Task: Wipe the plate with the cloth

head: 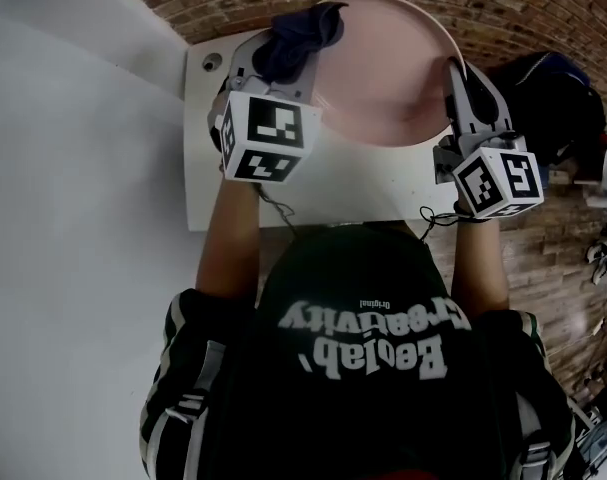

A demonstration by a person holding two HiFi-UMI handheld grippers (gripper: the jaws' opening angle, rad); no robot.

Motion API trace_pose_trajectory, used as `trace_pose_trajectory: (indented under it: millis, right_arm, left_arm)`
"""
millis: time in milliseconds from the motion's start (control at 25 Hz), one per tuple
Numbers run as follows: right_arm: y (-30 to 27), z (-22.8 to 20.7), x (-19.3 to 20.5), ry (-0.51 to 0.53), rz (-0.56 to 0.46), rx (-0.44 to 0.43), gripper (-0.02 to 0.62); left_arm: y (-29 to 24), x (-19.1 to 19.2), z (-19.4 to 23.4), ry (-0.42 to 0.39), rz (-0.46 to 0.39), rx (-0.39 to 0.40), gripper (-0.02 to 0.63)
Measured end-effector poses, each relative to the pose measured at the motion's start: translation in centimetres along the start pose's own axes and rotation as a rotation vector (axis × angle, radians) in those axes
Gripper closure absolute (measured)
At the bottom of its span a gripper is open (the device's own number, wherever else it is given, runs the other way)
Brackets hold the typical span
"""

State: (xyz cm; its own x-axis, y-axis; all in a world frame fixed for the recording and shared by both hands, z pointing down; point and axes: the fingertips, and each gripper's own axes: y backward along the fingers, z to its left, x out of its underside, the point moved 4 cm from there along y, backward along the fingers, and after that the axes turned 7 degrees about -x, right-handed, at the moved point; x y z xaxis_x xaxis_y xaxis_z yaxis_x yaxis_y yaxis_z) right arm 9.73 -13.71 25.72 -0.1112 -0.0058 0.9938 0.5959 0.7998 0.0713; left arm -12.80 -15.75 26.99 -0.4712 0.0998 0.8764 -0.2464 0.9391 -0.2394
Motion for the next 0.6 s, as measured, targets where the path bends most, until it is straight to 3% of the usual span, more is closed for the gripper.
trace_pose_trajectory:
  millis: [600]
  right_arm:
    - [-0.5, -2.5, -4.0, -0.094, -0.139, 0.040, 0.586]
  left_arm:
    - [1.8, 0.1, -3.0, 0.121, 0.010, 0.076, 0.476]
